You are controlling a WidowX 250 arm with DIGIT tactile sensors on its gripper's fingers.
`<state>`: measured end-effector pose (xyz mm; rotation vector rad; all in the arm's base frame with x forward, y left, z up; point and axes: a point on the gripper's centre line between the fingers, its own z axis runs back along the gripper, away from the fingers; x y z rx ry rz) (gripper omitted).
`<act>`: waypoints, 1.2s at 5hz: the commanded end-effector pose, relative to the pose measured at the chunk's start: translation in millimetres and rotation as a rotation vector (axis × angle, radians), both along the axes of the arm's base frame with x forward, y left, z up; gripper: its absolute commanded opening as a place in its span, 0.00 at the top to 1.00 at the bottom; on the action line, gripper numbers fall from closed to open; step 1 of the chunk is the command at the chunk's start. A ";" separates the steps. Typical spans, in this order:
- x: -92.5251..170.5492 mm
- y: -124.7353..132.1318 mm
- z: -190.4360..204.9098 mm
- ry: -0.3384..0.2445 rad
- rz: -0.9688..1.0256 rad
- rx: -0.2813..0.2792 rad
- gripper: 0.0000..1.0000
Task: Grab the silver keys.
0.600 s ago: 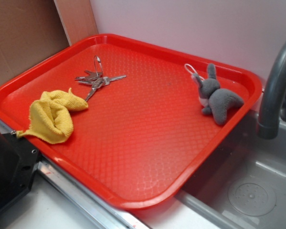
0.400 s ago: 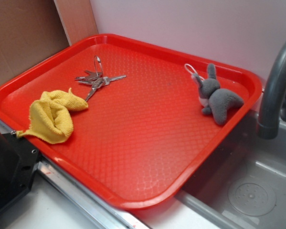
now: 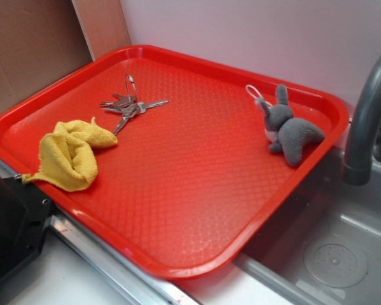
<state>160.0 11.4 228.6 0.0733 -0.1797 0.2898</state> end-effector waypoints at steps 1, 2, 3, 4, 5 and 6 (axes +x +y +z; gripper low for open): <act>30.5 27.7 -4.1 -0.059 0.245 -0.022 0.00; 30.5 27.7 -4.1 -0.059 0.245 -0.022 0.00; 30.5 27.7 -4.1 -0.059 0.245 -0.022 0.00; 53.0 28.5 -53.7 -0.048 0.208 0.056 0.00; 80.9 28.0 -105.7 0.057 0.336 0.083 0.00; 102.9 18.7 -151.2 0.033 0.330 0.048 0.00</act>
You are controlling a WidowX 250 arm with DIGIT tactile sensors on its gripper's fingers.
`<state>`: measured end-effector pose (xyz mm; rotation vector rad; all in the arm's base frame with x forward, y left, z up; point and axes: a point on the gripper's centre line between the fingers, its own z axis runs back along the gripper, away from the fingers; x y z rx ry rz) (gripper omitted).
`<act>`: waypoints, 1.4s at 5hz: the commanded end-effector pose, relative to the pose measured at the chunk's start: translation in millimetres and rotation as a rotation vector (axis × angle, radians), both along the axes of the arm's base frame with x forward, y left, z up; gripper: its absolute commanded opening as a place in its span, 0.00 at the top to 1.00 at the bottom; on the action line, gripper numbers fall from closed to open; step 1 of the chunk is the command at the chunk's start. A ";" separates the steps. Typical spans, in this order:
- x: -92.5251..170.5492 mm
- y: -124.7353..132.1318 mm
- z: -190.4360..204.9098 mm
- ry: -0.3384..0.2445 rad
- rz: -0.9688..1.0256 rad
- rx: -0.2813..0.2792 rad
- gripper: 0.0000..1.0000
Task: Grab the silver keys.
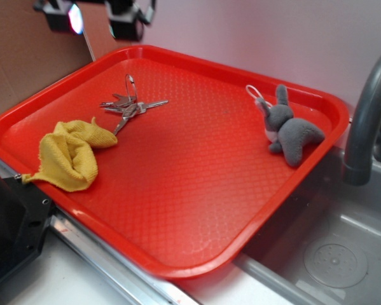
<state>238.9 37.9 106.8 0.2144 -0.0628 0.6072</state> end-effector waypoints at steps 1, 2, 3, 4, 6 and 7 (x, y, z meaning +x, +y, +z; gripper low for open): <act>42.1 -10.0 -51.7 -0.024 0.046 -0.030 0.00; 38.2 -7.5 -67.6 0.057 0.095 -0.030 0.02; 33.2 -3.1 -77.3 0.116 0.134 -0.050 1.00; 28.1 -1.3 -72.8 0.114 0.138 -0.044 1.00; 25.1 2.2 -72.3 0.076 0.087 0.006 1.00; 25.5 5.2 -60.3 0.060 -0.009 0.026 1.00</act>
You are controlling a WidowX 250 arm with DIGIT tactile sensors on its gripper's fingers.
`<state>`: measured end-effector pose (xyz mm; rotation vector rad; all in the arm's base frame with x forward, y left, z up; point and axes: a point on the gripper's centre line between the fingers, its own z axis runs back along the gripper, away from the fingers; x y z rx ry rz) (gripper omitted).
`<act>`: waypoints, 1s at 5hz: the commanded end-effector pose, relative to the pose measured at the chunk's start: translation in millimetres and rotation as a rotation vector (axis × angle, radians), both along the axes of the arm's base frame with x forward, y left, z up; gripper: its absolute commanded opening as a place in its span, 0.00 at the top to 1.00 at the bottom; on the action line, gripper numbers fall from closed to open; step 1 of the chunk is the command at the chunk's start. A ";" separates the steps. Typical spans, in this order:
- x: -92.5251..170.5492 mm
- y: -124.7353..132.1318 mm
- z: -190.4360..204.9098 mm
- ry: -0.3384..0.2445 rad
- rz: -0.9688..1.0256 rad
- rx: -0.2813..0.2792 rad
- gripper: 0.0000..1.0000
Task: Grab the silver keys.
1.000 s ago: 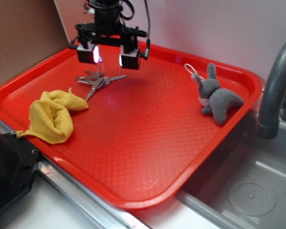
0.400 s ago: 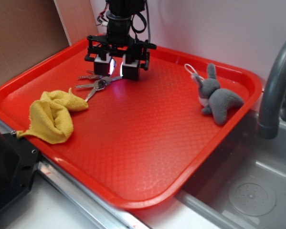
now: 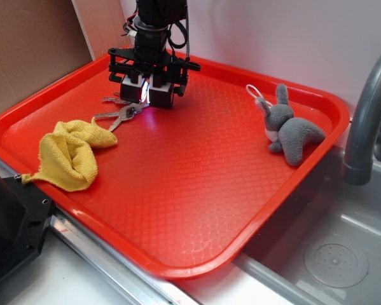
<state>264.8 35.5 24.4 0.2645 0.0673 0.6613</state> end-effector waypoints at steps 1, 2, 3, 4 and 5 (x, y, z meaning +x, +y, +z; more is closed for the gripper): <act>-20.9 -4.2 72.7 -0.081 -0.333 0.087 1.00; -35.1 -6.7 122.0 -0.123 -0.569 0.082 1.00; -55.1 -8.3 171.3 -0.182 -0.678 0.065 1.00; -57.1 -15.4 221.3 -0.184 -0.708 0.057 1.00; -54.1 -15.2 224.8 -0.176 -0.721 0.035 1.00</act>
